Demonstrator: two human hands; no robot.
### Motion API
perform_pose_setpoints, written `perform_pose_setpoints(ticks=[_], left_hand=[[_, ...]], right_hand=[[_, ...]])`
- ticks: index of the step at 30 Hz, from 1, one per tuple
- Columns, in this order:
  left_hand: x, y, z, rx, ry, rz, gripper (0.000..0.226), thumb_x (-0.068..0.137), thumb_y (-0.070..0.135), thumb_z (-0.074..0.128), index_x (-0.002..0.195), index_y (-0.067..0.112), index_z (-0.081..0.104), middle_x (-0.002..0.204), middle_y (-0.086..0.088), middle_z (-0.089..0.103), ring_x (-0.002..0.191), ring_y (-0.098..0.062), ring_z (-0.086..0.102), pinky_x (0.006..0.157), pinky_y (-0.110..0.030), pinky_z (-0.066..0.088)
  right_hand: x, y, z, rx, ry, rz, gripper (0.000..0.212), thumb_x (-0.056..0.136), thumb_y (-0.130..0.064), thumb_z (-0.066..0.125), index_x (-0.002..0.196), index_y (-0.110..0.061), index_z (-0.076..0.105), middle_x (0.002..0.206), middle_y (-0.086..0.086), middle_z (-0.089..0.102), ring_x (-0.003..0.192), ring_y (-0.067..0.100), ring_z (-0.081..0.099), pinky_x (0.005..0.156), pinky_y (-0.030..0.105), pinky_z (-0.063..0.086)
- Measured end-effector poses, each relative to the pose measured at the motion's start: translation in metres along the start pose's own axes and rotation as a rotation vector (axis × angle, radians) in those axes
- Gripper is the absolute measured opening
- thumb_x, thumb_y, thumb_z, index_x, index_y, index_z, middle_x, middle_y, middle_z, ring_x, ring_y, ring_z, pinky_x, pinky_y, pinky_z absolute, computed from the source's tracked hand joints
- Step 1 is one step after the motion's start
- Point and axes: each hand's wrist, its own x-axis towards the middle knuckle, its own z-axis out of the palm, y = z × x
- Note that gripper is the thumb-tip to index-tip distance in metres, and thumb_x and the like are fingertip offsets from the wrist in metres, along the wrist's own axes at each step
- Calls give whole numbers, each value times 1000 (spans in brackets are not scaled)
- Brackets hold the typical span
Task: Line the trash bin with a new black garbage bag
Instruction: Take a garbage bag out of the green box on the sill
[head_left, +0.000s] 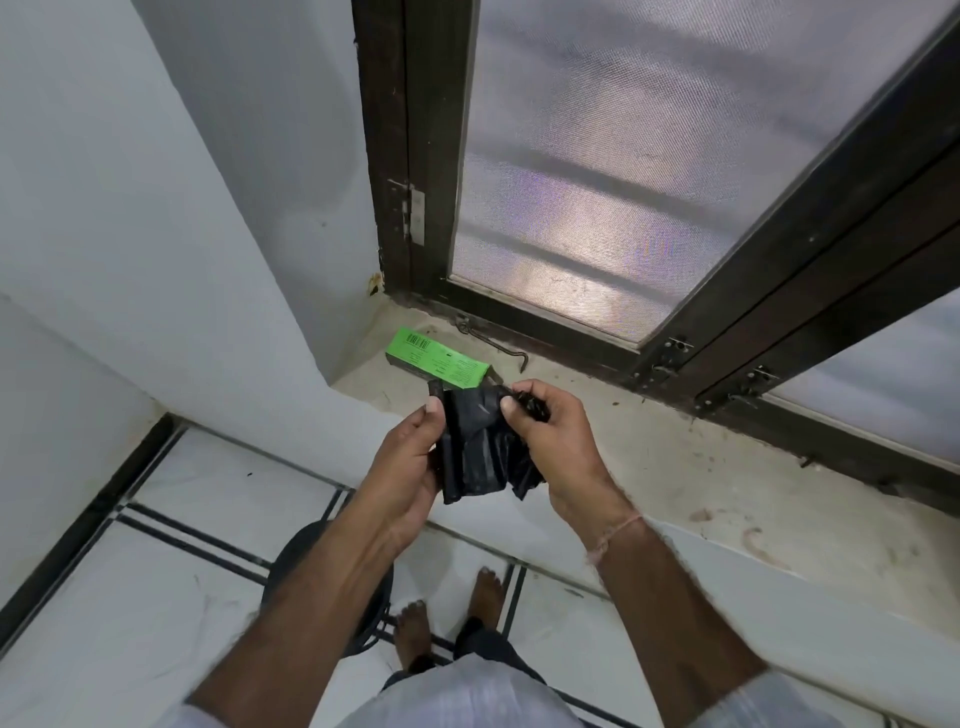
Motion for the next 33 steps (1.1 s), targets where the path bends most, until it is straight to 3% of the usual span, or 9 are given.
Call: perform_pose_setpoints(ticks=[3, 8, 12, 15, 19, 22, 27, 30, 33], left_hand=[[0, -1, 1, -20, 0, -5, 40, 106, 38, 45, 109, 16, 78, 116, -12, 76, 111, -30, 71, 91, -48, 60], [-5, 0, 4, 40, -63, 7, 43, 104, 41, 51, 129, 9, 65, 122, -18, 73, 115, -35, 69, 92, -51, 58], [-5, 0, 4, 24, -24, -7, 39, 106, 33, 49, 123, 5, 68, 120, -19, 73, 117, -37, 68, 100, -53, 54], [-6, 0, 4, -3, 14, -31, 39, 106, 37, 45, 110, 13, 77, 118, -15, 75, 113, -33, 70, 95, -57, 56], [-4, 1, 3, 31, 9, -25, 45, 103, 39, 51, 129, 6, 66, 126, -20, 70, 122, -40, 64, 104, -60, 49], [-3, 0, 3, 39, 24, -15, 40, 106, 35, 47, 124, 7, 69, 120, -17, 74, 117, -37, 67, 102, -53, 53], [-5, 2, 4, 82, -16, -1, 44, 103, 44, 48, 122, 13, 73, 116, -14, 76, 100, -24, 71, 78, -33, 55], [-4, 2, 3, 47, -22, 0, 41, 102, 36, 53, 127, 6, 67, 119, -17, 74, 110, -25, 71, 77, -26, 58], [-2, 0, 1, 5, 3, -18, 38, 104, 31, 52, 127, 5, 67, 117, -17, 75, 111, -28, 71, 81, -30, 58]], right_hand=[[-2, -1, 3, 46, -1, 62, 19, 107, -13, 54, 99, -13, 71, 73, -2, 67, 52, 9, 64, 38, 23, 47], [-8, -3, 3, 99, -97, 93, 29, 100, -39, 67, 105, -12, 75, 71, -2, 73, 55, 14, 69, 42, 26, 49], [-9, -2, 2, 93, -60, 93, 8, 94, -23, 76, 95, -15, 75, 68, -4, 73, 55, 14, 69, 42, 24, 50], [-7, 1, 1, 65, -9, 83, 15, 97, -17, 72, 90, -5, 67, 73, 4, 67, 60, 19, 65, 41, 23, 48], [-3, 2, 1, 6, 2, 46, 12, 101, -10, 64, 91, -13, 69, 79, 1, 68, 76, 20, 64, 48, 20, 52], [-1, 2, 3, 35, -3, 57, 16, 105, -8, 57, 101, -10, 73, 84, 0, 71, 73, 16, 65, 43, 18, 50], [-6, 1, 3, 92, -90, 72, 31, 102, -35, 64, 107, -6, 72, 73, 5, 74, 51, 20, 68, 42, 23, 48], [-4, 2, 3, 85, -84, 42, 24, 93, -26, 77, 102, -4, 75, 80, 6, 76, 68, 17, 73, 55, 30, 56], [-2, 3, 2, 73, -45, 78, 17, 90, -20, 79, 95, -5, 73, 73, 6, 74, 61, 22, 71, 48, 33, 56]])
